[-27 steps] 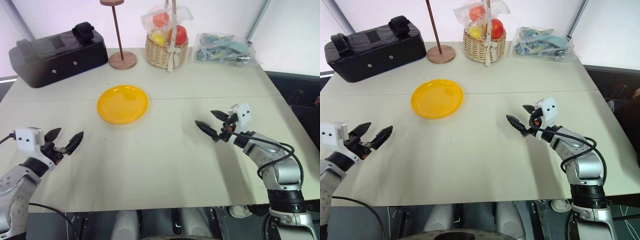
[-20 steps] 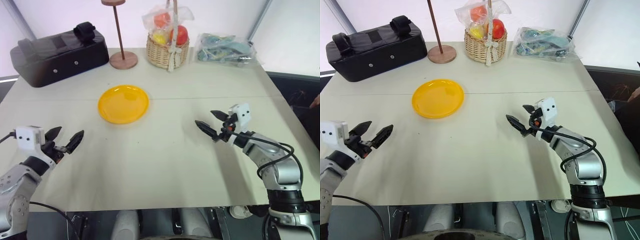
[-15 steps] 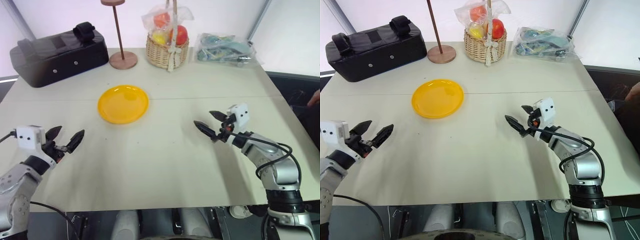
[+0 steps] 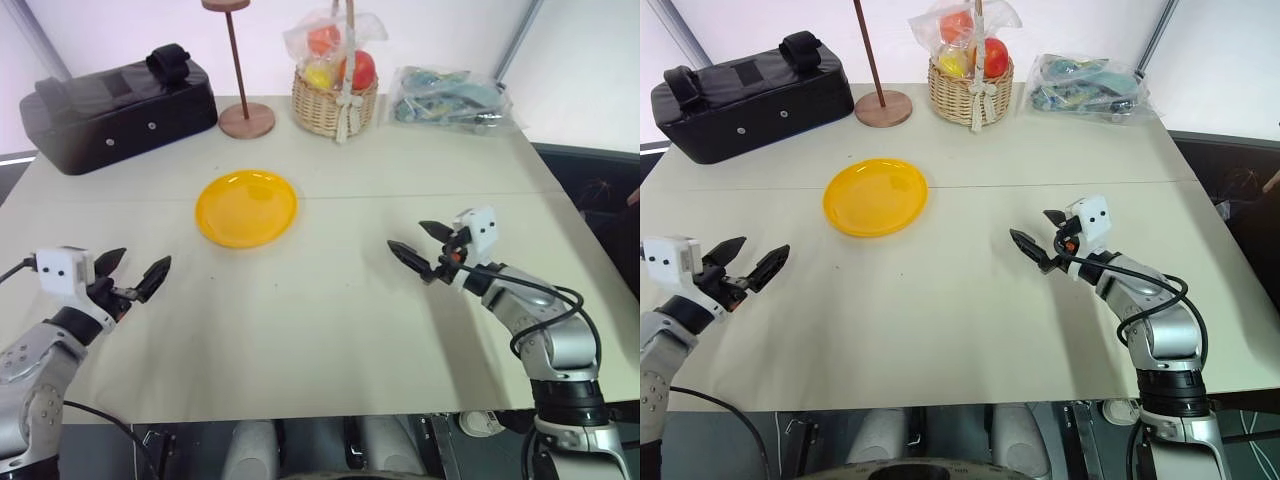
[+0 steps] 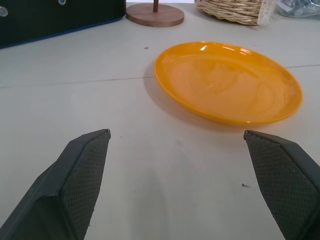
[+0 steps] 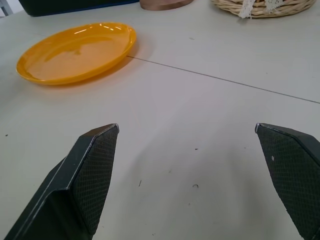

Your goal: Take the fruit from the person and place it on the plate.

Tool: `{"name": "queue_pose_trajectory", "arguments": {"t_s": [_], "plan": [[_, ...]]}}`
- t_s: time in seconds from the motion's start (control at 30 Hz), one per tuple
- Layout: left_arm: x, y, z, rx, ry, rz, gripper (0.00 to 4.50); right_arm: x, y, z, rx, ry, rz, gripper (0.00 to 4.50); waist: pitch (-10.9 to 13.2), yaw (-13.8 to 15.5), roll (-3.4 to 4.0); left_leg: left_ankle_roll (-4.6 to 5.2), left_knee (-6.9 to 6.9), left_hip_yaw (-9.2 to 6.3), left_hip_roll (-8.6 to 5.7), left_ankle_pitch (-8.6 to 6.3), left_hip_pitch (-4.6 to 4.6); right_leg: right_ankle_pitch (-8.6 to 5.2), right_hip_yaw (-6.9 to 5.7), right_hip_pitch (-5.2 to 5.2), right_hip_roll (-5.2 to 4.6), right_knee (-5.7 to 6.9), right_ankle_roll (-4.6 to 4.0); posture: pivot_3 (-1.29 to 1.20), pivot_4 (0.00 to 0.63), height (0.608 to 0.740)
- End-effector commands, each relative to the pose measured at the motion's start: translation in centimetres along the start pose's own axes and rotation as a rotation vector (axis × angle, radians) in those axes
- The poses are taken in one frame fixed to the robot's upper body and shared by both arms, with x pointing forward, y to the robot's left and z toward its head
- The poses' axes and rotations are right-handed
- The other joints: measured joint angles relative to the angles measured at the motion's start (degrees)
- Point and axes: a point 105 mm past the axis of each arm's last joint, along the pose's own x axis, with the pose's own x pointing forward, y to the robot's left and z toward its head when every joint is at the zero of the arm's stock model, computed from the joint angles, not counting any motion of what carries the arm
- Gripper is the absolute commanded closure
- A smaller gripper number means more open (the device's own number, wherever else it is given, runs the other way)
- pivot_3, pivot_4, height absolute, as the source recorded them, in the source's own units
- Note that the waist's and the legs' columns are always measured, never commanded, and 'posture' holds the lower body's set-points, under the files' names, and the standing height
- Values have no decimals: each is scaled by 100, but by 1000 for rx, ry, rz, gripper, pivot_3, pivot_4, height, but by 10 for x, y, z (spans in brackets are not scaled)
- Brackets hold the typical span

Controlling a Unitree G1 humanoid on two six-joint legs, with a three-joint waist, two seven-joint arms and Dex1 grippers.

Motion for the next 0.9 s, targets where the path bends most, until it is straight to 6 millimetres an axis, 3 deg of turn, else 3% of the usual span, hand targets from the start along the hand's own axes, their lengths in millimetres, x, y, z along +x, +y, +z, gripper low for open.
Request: {"name": "queue_pose_trajectory", "arguments": {"t_s": [0.03, 0.9], "plan": [[1, -2, 7, 27, -29, 0, 0, 1, 4, 14, -43, -52, 7, 31, 0, 0, 0, 0, 0, 0, 0, 0, 0, 0, 0, 0, 0, 0, 0, 0, 150, 740], [4, -4, 7, 37, -23, -11, 0, 2, 6, 11, -43, -44, 2, 31, 0, 0, 0, 0, 0, 0, 0, 0, 0, 4, 0, 0, 0, 0, 8, 0, 150, 740]]}}
